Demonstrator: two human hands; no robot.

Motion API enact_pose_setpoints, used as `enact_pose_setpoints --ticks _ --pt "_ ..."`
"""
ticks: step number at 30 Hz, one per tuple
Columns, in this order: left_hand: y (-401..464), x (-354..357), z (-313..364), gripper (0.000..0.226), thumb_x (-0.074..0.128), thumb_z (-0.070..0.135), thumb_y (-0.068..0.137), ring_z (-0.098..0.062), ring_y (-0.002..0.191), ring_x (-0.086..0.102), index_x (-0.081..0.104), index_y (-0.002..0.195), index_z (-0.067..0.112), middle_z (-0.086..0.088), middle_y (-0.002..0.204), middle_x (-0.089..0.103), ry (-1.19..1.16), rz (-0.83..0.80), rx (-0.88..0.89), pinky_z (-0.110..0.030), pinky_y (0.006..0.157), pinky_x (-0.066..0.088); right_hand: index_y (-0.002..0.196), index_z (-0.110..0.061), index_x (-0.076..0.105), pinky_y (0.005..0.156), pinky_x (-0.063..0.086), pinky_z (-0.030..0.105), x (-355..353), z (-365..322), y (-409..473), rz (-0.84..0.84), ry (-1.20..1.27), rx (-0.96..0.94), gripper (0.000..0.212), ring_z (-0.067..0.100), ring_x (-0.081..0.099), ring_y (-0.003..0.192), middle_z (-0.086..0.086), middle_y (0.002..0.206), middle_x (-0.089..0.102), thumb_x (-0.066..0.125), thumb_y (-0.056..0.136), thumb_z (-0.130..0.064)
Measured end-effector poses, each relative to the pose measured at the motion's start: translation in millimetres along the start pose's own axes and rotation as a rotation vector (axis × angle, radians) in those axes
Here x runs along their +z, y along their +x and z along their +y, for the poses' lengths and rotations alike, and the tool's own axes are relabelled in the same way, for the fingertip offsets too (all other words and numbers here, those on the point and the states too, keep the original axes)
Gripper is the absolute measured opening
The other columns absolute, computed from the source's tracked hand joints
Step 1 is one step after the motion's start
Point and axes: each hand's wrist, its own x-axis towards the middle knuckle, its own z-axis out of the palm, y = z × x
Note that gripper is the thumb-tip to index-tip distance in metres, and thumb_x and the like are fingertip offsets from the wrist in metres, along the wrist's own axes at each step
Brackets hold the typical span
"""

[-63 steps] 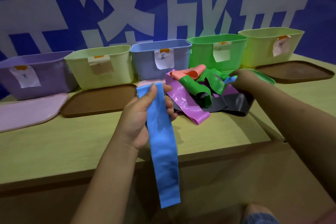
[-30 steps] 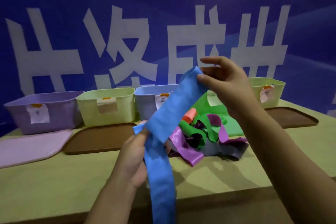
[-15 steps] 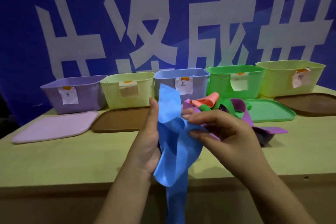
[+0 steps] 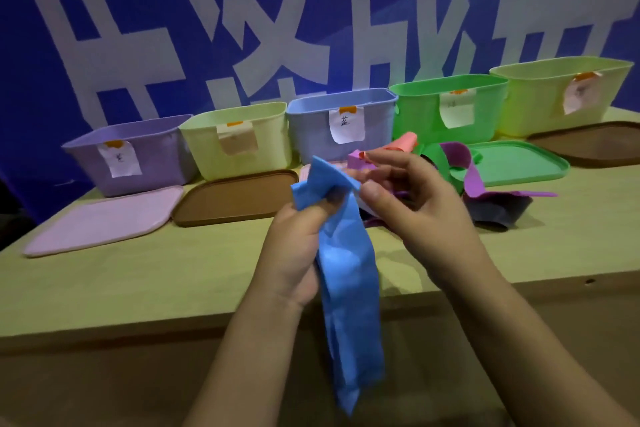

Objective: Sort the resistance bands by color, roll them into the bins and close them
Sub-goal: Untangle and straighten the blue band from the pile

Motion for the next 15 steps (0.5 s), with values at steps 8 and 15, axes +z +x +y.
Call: enact_pose_setpoints --ticks 8,15 --pt "-7 -8 -4 0.03 0.06 0.011 0.076 -0.022 0.08 0.067 0.066 0.104 0.004 -0.013 0.093 0.071 0.034 -0.065 -0.062 -0.029 0.07 0.055 0.094 -0.038 0.069 0.087 0.052 0.045 6 4 -2 0.013 -0.097 -0.159 0.019 0.016 0.058 0.106 -0.008 0.104 0.059 0.066 0.075 -0.035" --pt "-20 -4 -7 0.039 0.069 0.031 0.077 -0.016 0.064 0.064 0.06 0.108 0.008 -0.005 0.078 0.069 0.093 -0.173 -0.15 -0.026 0.056 0.051 0.085 -0.016 0.063 0.046 0.053 0.028 7 -9 -4 0.103 0.334 0.09 0.012 0.012 0.064 0.07 0.006 0.078 0.064 0.067 0.08 -0.006"
